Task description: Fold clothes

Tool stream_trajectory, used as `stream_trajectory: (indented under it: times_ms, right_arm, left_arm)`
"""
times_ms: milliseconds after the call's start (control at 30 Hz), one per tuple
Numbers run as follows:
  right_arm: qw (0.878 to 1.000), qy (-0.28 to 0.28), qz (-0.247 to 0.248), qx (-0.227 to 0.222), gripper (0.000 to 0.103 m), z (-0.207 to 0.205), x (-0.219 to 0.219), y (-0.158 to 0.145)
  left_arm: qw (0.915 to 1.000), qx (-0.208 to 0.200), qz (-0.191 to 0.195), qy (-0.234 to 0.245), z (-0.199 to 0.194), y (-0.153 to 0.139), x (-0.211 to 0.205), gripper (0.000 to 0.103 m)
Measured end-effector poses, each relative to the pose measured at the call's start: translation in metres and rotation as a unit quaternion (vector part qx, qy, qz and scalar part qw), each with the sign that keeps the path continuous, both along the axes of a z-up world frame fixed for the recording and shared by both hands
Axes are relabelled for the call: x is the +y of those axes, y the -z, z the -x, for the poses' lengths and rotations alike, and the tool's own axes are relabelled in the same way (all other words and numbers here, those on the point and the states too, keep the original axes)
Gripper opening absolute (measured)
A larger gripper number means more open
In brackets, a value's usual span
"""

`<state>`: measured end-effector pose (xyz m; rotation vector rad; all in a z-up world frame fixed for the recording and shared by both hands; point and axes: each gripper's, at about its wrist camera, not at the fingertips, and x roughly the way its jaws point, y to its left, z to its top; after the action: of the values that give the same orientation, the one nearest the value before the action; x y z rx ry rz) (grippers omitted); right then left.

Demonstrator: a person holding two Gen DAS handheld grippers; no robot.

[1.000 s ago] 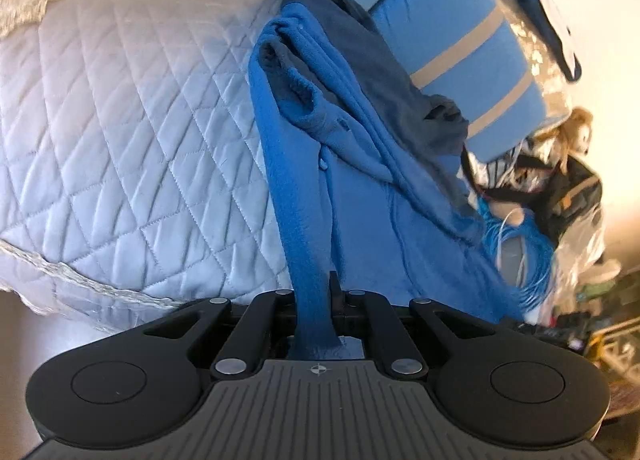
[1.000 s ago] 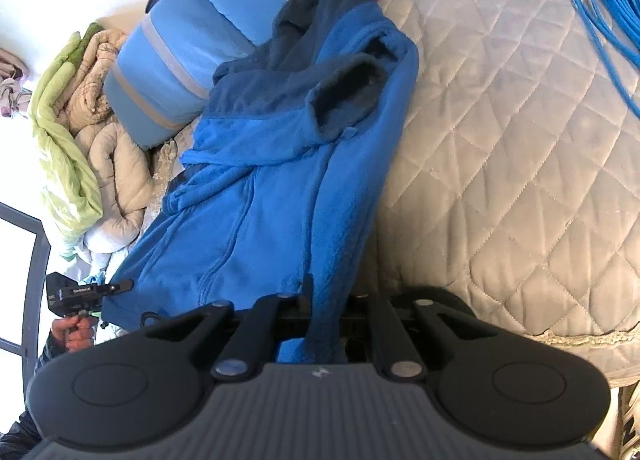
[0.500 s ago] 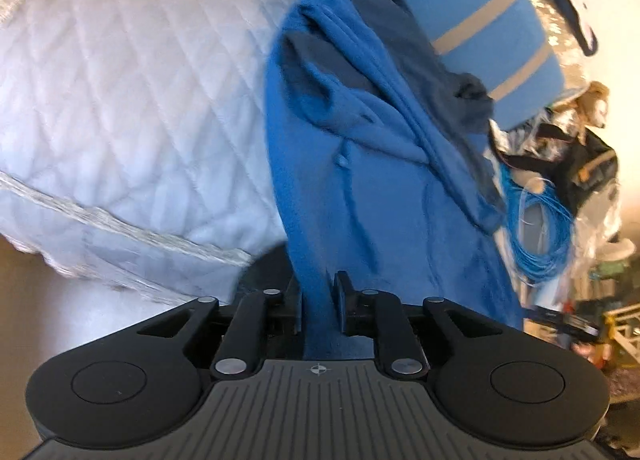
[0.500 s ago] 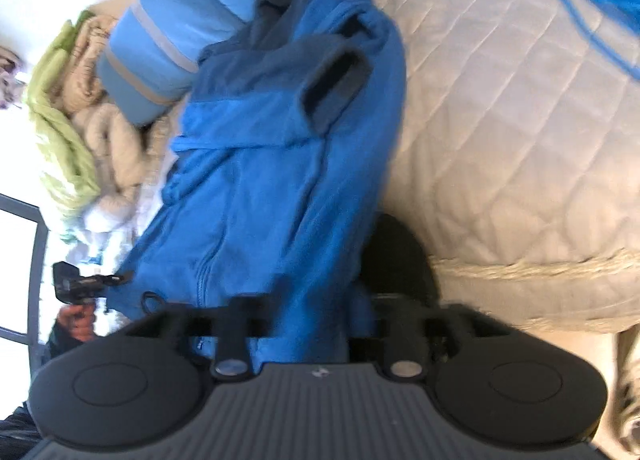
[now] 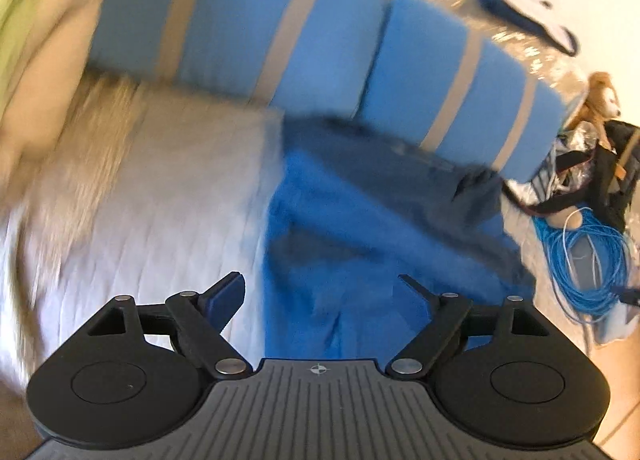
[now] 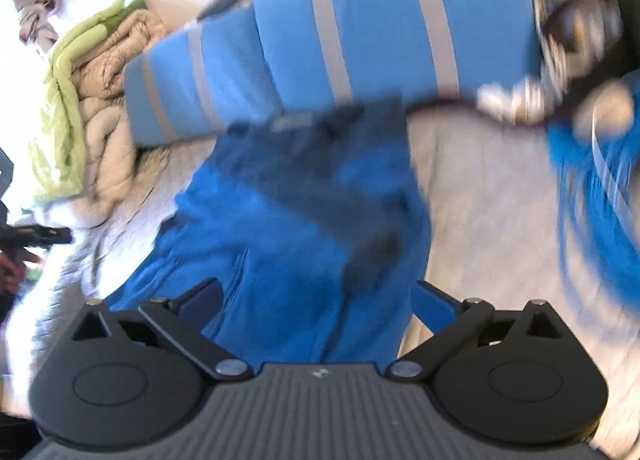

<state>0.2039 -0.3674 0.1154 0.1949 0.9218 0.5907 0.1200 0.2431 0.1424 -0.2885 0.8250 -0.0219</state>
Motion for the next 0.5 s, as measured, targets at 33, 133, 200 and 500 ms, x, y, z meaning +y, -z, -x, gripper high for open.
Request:
stream_trajectory:
  times_ms: [33, 133, 200, 500]
  right_arm:
    - [1.000, -0.001, 0.006, -0.012, 0.103, -0.007, 0.009, -0.002]
    - [0.998, -0.005, 0.026, -0.049, 0.103, -0.027, 0.037, -0.007]
    - [0.997, -0.008, 0.039, -0.073, 0.103, -0.041, 0.056, -0.010]
    - [0.994, -0.018, 0.046, -0.101, 0.103, -0.107, 0.120, 0.027]
  left_arm:
    - [0.9999, -0.013, -0.006, 0.004, -0.011, -0.001, -0.007, 0.081]
    - [0.9991, -0.034, -0.023, 0.009, -0.046, 0.004, -0.029, 0.081]
    - [0.9988, -0.038, -0.025, 0.016, -0.069, 0.012, -0.044, 0.081]
    - [0.9981, -0.032, -0.013, 0.050, -0.165, 0.054, -0.077, 0.081]
